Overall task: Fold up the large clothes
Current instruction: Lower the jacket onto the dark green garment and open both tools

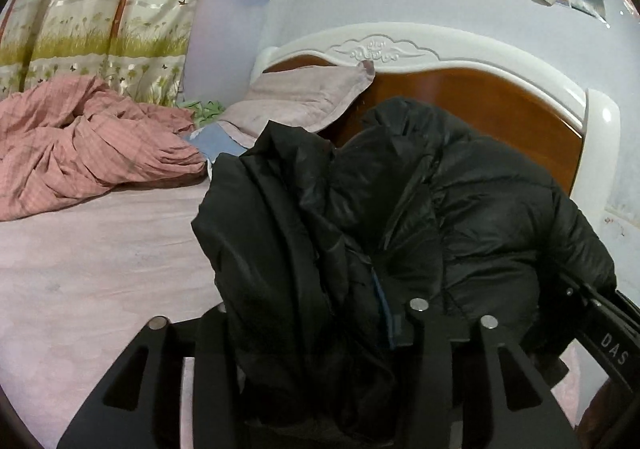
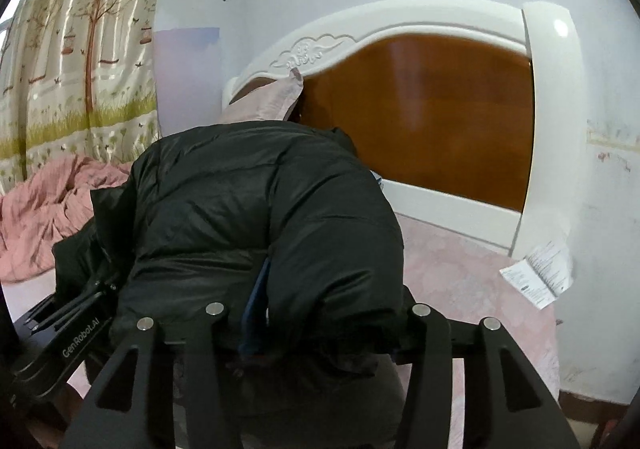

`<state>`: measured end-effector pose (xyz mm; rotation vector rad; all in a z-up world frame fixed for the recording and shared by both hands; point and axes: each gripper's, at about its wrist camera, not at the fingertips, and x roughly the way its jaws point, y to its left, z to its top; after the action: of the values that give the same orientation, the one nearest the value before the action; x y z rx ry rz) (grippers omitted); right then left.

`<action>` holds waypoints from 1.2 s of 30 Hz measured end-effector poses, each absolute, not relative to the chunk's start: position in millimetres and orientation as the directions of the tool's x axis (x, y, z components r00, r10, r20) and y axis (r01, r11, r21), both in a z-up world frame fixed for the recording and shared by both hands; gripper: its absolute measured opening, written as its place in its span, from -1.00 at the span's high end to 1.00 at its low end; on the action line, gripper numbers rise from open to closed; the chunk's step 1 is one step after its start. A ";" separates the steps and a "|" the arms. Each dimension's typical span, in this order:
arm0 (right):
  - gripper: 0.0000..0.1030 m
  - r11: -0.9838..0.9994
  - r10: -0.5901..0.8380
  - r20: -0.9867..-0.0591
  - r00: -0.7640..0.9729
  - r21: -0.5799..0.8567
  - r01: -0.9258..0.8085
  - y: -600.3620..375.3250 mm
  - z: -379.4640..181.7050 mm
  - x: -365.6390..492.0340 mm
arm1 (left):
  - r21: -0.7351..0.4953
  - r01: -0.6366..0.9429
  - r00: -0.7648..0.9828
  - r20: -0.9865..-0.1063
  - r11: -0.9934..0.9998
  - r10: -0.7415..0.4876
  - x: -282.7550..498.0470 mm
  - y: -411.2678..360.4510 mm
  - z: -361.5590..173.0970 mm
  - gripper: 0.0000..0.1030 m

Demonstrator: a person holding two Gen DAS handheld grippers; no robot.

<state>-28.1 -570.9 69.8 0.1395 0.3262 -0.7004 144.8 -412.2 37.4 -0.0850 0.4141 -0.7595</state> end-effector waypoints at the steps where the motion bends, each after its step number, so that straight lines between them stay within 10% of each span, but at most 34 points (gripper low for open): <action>1: -0.03 0.762 -0.605 -0.339 0.721 0.015 0.647 -569.2 71.4 -27.5 | -0.210 0.635 0.664 -0.344 0.744 -0.664 145.5 -411.5 40.0 -0.30; 4: -0.34 0.768 -0.600 -0.336 0.726 0.010 0.640 -573.1 75.1 -33.8 | -0.114 0.574 0.756 -0.307 0.811 -0.579 128.0 -397.3 52.7 -0.93; 11: -0.99 0.728 -0.668 -0.133 0.732 0.084 0.680 -555.8 110.1 -83.9 | 0.025 0.561 0.815 -0.194 0.827 -0.546 80.7 -349.3 86.7 -0.99; 24: -1.00 0.822 -0.541 -0.029 0.840 0.191 0.536 -482.0 129.3 -120.0 | 0.048 0.507 0.862 0.003 0.861 -0.508 22.4 -243.9 114.3 -0.99; 36: -1.00 0.874 -0.485 -0.133 0.864 -0.027 0.486 -416.1 25.2 -84.6 | 0.015 0.452 0.889 -0.091 0.892 -0.449 56.0 -203.8 29.0 -0.99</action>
<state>-84.6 -416.1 25.2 0.0079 0.1377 -0.5084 56.0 -203.8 29.0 0.0366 0.0863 -0.4685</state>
